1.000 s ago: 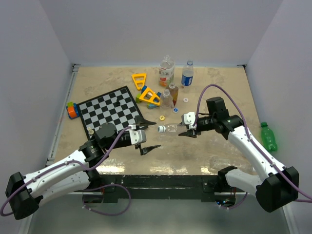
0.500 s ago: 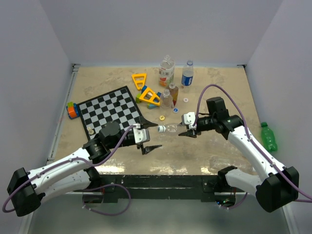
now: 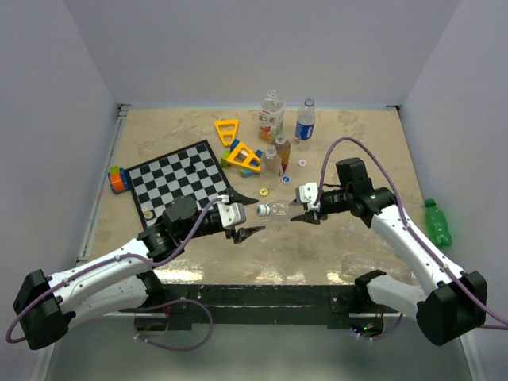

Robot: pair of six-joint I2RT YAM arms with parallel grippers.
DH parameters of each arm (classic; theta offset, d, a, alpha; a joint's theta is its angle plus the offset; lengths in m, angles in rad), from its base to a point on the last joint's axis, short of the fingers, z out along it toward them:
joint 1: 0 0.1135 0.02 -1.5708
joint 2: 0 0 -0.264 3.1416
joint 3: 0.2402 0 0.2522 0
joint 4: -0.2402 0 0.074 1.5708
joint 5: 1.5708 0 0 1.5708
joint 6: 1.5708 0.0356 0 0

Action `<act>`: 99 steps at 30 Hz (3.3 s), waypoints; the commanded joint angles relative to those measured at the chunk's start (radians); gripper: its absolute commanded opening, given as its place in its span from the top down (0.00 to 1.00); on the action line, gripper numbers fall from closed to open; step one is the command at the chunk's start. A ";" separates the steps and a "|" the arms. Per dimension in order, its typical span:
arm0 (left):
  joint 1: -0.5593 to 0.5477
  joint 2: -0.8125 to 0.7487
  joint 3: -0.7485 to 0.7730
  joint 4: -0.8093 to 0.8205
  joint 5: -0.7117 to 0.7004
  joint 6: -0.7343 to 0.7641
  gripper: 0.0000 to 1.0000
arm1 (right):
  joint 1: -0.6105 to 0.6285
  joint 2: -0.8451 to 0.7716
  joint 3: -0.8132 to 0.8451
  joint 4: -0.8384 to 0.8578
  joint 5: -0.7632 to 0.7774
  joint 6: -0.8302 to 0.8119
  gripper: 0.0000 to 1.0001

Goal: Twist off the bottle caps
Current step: Unscrew the bottle cap from the plastic bottle.

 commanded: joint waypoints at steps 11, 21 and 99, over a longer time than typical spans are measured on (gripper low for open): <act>0.001 0.018 0.060 0.073 -0.014 -0.082 0.63 | 0.003 -0.001 0.006 0.002 0.000 -0.009 0.87; 0.001 0.100 0.210 -0.137 -0.176 -0.564 1.00 | 0.003 -0.001 0.005 0.003 0.003 -0.007 0.87; 0.001 0.094 0.221 -0.211 -0.176 -0.454 1.00 | 0.003 0.014 0.003 0.006 0.012 -0.009 0.87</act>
